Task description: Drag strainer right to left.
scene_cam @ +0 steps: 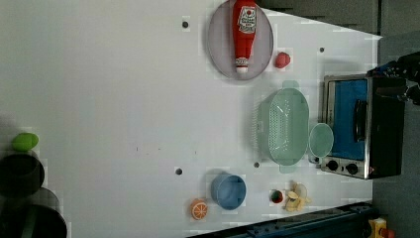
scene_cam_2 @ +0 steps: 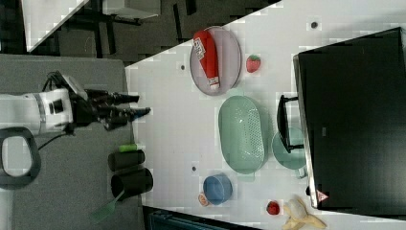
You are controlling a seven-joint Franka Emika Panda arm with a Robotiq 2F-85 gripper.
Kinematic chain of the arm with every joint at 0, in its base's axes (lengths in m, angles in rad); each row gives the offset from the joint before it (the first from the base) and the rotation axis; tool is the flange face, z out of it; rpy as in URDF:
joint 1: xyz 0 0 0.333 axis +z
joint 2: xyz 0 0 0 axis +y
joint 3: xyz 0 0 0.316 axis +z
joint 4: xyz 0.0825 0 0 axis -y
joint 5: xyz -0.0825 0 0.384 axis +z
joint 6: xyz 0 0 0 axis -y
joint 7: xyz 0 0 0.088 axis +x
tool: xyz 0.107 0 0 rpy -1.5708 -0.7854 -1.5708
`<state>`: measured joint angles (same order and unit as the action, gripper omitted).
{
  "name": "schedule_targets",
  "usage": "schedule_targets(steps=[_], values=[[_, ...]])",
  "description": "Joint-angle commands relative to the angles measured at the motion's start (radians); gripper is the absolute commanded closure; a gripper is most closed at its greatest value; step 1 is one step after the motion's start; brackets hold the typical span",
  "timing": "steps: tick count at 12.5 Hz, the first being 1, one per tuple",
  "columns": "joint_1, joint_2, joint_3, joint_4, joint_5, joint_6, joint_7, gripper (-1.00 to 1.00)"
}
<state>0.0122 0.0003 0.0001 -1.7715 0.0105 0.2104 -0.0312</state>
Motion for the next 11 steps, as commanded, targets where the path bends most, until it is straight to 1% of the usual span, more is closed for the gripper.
schedule_targets(steps=[1,3,5,7,11], values=[[-0.031,-0.561,-0.021,-0.293,-0.036,-0.282,0.200,-0.59],[-0.031,-0.557,-0.021,-0.295,-0.036,-0.278,0.200,-1.00],[-0.031,-0.530,-0.020,-0.315,-0.036,-0.254,0.200,-1.00],[-0.031,-0.481,-0.020,-0.356,-0.036,-0.189,0.201,-1.00],[-0.031,-0.336,-0.021,-0.475,-0.036,0.060,0.212,-1.00]])
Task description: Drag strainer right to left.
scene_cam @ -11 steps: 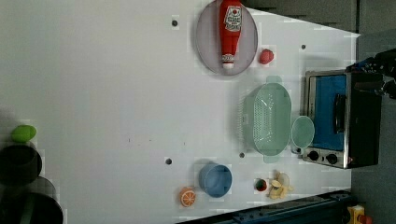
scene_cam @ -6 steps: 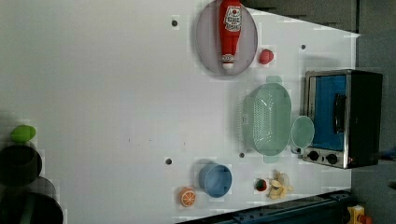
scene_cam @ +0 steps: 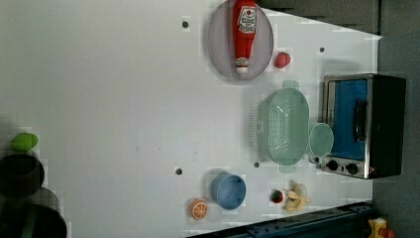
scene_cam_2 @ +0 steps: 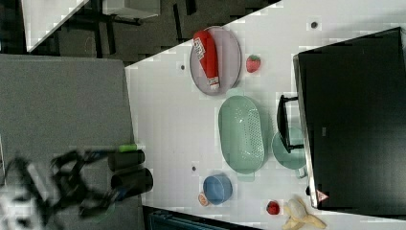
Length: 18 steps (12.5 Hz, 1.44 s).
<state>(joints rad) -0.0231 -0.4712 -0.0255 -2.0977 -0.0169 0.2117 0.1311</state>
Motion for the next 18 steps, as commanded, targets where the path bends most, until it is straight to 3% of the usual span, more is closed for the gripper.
schedule_targets(steps=[1,5,12,18], values=[[0.004,0.178,0.004,-0.177,-0.009,0.127,0.051,-1.00],[0.004,0.367,0.005,-0.246,-0.009,0.396,0.131,-1.00],[0.010,0.684,0.055,-0.269,-0.008,0.734,0.558,-1.00],[0.017,0.831,0.085,-0.295,-0.006,0.936,0.666,-1.00]])
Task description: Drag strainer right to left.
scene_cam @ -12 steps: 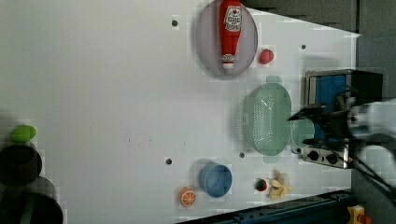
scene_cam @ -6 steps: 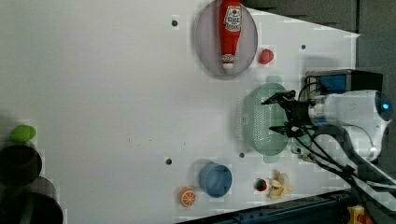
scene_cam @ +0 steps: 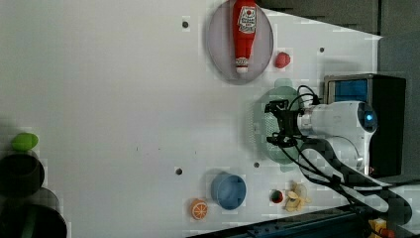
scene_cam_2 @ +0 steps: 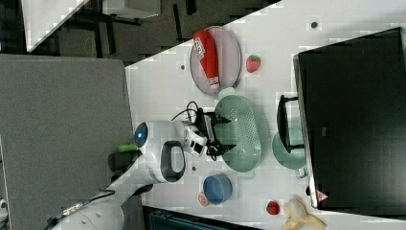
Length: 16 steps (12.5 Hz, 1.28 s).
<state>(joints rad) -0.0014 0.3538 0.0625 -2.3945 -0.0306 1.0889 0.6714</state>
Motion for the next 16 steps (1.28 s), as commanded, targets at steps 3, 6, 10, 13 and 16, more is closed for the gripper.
schedule_targets(steps=[3,6,10,13,16], values=[[0.004,0.008,0.028,-0.003,0.007,0.076,0.181,-1.00],[0.017,0.008,0.070,0.001,0.011,0.075,0.183,-1.00],[0.037,0.008,0.127,0.005,0.052,0.073,0.245,-1.00],[0.062,0.009,0.161,0.006,0.066,0.073,0.348,-1.00],[0.090,0.013,0.189,0.010,0.066,0.073,0.399,-1.00]])
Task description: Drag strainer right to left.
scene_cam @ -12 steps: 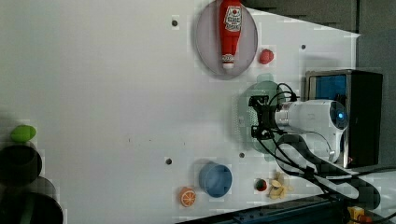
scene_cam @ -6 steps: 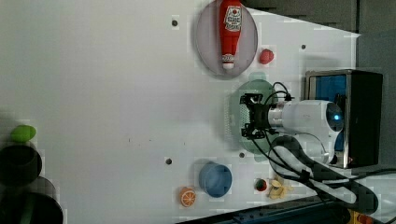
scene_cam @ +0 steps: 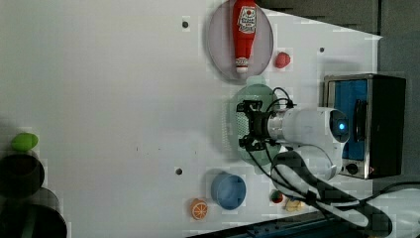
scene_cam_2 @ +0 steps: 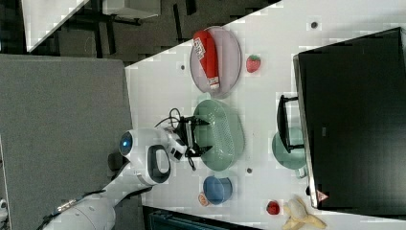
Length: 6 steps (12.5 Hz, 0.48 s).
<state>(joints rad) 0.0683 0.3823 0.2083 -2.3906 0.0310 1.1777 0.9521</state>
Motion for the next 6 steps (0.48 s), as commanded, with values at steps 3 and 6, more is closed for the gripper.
schedule_targets(steps=[3,6], values=[[0.058,0.000,0.048,0.028,0.005,-0.016,0.156,-1.00],[0.099,0.057,0.049,0.098,0.005,-0.016,0.226,-1.00]])
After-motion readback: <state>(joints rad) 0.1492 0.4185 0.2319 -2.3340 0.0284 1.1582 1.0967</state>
